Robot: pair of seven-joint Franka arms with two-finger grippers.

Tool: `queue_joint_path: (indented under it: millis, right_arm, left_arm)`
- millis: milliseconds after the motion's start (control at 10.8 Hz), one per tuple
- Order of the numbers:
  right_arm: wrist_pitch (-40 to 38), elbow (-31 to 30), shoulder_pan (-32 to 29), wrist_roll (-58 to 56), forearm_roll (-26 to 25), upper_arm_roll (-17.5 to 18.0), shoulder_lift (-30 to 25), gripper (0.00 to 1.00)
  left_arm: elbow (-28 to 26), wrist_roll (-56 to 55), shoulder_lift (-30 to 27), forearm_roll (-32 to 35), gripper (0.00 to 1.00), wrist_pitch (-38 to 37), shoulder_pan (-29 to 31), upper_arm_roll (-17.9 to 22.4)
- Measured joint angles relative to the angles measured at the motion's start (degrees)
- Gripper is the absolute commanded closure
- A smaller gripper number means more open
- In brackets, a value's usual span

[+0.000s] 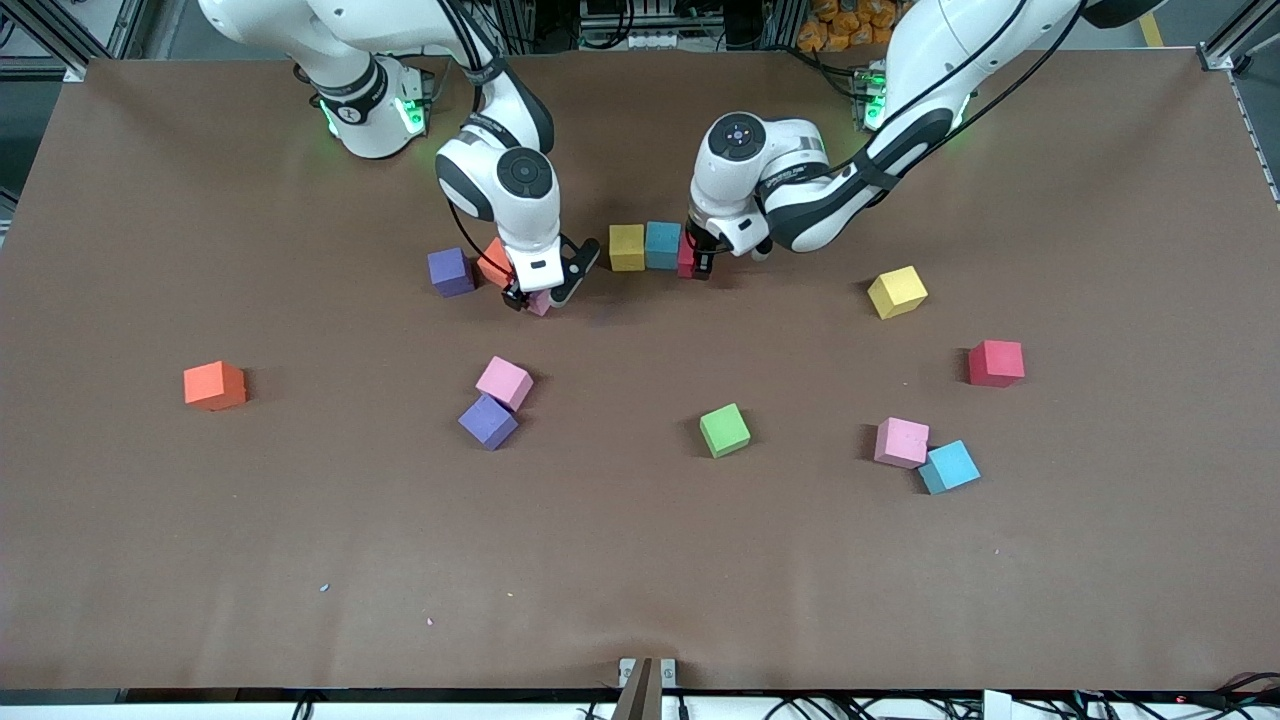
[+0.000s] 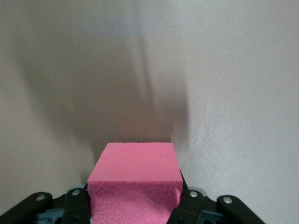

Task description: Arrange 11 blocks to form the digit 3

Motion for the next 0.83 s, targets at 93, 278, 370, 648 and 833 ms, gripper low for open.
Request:
queue_joint_path:
  millis: [93,278,370,648,833]
  right_arm:
    - [0.00,0.00,0.00,-0.01,0.00,0.00,-0.02,1.00]
    - [0.02,0.02,0.00,0.02,0.21,-0.01,-0.02,1.00]
    - [0.20,0.05,-0.01,0.09,1.10,-0.03,-0.02,1.00]
    - [0.76,0.53,-0.22,0.24,6.24,-0.30,-0.16,1.00]
    - [0.98,0.83,-0.48,0.37,12.20,-1.11,-0.67,1.00]
  left_arm:
    - [0.04,-0.04,0.06,0.00,0.55,0.06,-0.06,0.00]
    - [0.07,-0.17,0.25,0.00,0.00,0.12,-0.52,0.00]
    - [0.10,-0.59,0.37,0.00,0.00,0.12,-0.74,0.00]
    - [0.54,-0.67,0.35,0.00,0.00,0.10,-0.75,-0.01]
    - [1.10,-0.67,-0.01,0.00,0.00,-1.64,-0.03,-1.71]
